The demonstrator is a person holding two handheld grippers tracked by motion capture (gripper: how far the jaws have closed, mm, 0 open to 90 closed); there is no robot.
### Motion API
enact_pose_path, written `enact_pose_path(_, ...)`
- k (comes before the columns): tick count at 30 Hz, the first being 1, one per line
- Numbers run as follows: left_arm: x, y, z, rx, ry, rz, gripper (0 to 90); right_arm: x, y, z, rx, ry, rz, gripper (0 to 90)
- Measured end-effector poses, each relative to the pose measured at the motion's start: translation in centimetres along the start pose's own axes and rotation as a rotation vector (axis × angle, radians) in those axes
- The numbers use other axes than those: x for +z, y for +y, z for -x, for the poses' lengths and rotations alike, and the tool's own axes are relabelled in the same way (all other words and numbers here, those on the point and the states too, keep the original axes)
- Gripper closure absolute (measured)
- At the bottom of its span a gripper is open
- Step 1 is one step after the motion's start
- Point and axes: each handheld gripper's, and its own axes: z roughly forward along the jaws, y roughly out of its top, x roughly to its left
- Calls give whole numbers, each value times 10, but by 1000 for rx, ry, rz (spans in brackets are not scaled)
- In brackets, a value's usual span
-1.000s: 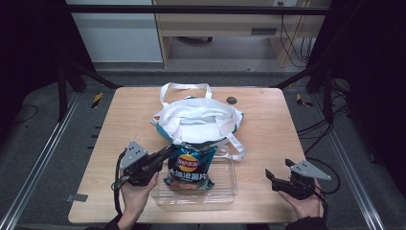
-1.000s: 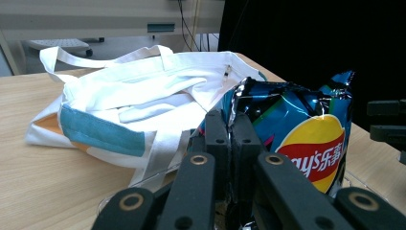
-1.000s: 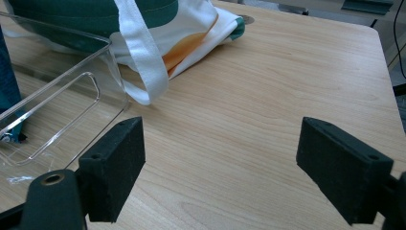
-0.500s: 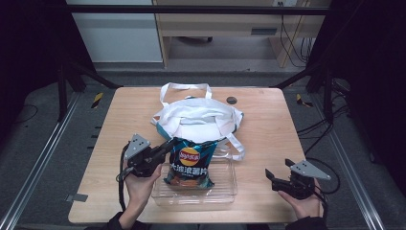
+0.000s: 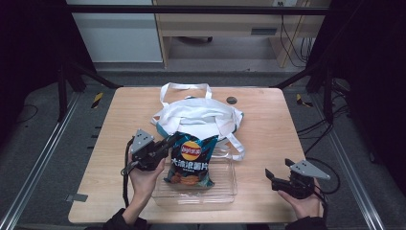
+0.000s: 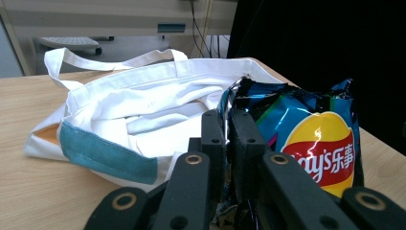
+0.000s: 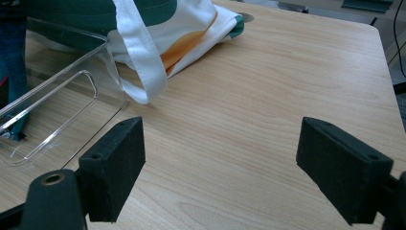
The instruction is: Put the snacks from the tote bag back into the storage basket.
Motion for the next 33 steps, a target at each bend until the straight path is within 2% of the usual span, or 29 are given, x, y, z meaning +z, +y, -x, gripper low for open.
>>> enact_pose_path(12,5,1,-1,6,8,-1,837,0,0,0,9,3,-3,173)
enact_pose_path(17,5,1,-1,15,4,0,797,-1,0,1,5,1,0,173)
enact_pose_path(26,1,1,-3,27,6,4,616,-2,0,1,9,-1,5,173)
enact_pose_path(27,1,1,-4,24,2,-2,559,-2,0,1,7,0,6,173)
enact_pose_path(33,-5,1,-4,29,-23,-24,455,-3,0,1,7,-2,8,173)
